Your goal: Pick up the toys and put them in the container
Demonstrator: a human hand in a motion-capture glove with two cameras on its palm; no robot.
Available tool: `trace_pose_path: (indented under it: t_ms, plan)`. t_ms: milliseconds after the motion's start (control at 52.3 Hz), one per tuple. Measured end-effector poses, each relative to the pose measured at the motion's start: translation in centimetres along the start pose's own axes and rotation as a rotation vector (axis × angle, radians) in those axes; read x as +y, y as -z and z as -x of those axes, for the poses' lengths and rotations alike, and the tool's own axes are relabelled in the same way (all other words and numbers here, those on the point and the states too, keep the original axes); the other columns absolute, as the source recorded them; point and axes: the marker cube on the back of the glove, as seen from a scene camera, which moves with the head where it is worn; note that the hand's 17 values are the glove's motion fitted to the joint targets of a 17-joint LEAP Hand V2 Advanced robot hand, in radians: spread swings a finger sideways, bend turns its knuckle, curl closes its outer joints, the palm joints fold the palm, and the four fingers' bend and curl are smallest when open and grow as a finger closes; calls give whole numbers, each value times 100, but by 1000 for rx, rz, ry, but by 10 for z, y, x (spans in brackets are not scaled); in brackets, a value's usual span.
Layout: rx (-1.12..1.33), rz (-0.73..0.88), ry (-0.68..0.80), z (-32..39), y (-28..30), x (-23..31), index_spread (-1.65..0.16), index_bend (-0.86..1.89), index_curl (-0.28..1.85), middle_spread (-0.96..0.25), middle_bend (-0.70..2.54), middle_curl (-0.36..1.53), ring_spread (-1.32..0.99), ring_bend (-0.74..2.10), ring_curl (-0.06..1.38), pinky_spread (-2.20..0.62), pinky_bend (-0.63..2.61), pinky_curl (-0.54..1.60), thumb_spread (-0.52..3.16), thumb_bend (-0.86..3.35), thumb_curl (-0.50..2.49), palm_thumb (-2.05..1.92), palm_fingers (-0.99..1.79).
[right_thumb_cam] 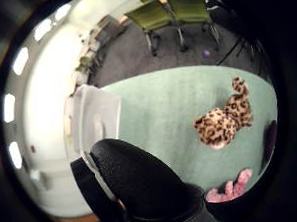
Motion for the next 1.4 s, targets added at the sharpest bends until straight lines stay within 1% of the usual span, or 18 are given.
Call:
trace_pose_path:
  t_ms: [115, 210, 421, 478, 574, 650, 707, 803, 822, 860, 879, 918, 1013, 1032, 1051, 1090, 1185, 1396]
  plan:
    - [15, 105, -28, -14, -55, -4, -27, 19, 36, -9, 21, 30, -22, 21, 19, -2, 47, 32, 91, -15, 1, -23, 4]
    - [31, 149, -40, -19, -82, -4, -28, 18, 36, -9, 18, 30, -21, 19, 20, -1, 51, 33, 90, -14, 2, -21, 0]
    - [47, 263, -28, -27, -103, 4, -30, 20, 39, -8, 16, 30, -16, 14, 19, 1, 64, 37, 88, -12, 5, -18, -3]
    - [55, 292, -32, -31, -103, 7, -31, 28, 41, -8, 13, 29, -14, 10, 16, 1, 76, 39, 89, -9, 7, -13, 0]
    - [75, 279, -30, -35, -102, 13, -32, 30, 43, -7, 10, 26, -11, 17, 17, -1, 91, 43, 92, -7, 10, -8, 0]
    - [79, 237, -22, -35, -99, 15, -35, 32, 43, -8, 11, 23, -14, 38, 21, -6, 89, 41, 105, 3, 14, 8, 20]
    - [87, 202, -17, -35, -97, 16, -36, 36, 45, -9, 12, 22, -16, 45, 22, -10, 87, 41, 111, 6, 17, 13, 27]
    - [151, 116, 2, -34, -92, 16, -38, 54, 50, -14, 16, 22, -23, 53, 24, -16, 81, 38, 119, 14, 23, 29, 50]
    - [168, 95, 6, -35, -91, 16, -37, 52, 50, -15, 20, 23, -26, 56, 26, -18, 85, 39, 121, 17, 25, 34, 61]
    - [193, 66, 11, -35, -90, 16, -37, 50, 50, -18, 20, 23, -28, 59, 26, -21, 88, 39, 122, 18, 27, 37, 67]
    - [200, 60, 12, -36, -89, 16, -37, 41, 48, -21, 27, 26, -31, 67, 29, -26, 93, 40, 122, 20, 29, 43, 83]
    - [199, 69, 12, -36, -87, 16, -36, 33, 47, -23, 30, 27, -34, 73, 30, -31, 94, 38, 122, 22, 31, 46, 91]
    - [150, 159, 5, -33, -79, 15, -37, 17, 45, -31, 45, 33, -40, 83, 35, -39, 89, 38, 109, 23, 39, 57, 104]
    - [147, 170, 6, -32, -77, 16, -37, 18, 46, -32, 49, 35, -41, 85, 36, -40, 87, 38, 104, 23, 40, 58, 111]
    - [146, 178, 7, -30, -75, 16, -37, 15, 45, -33, 49, 35, -42, 84, 36, -41, 88, 39, 103, 22, 41, 59, 106]
    - [143, 180, 9, -26, -70, 17, -37, 22, 48, -34, 54, 38, -42, 87, 39, -43, 84, 38, 97, 21, 44, 60, 119]
    - [83, 123, 25, -7, -33, 15, -37, 27, 52, -37, 62, 42, -42, 90, 41, -45, 82, 38, 86, 19, 49, 61, 123]
    - [38, -67, 125, 71, 99, 12, -36, 37, 63, -38, 70, 49, -42, 95, 44, -47, 84, 40, 71, 15, 60, 62, 121]
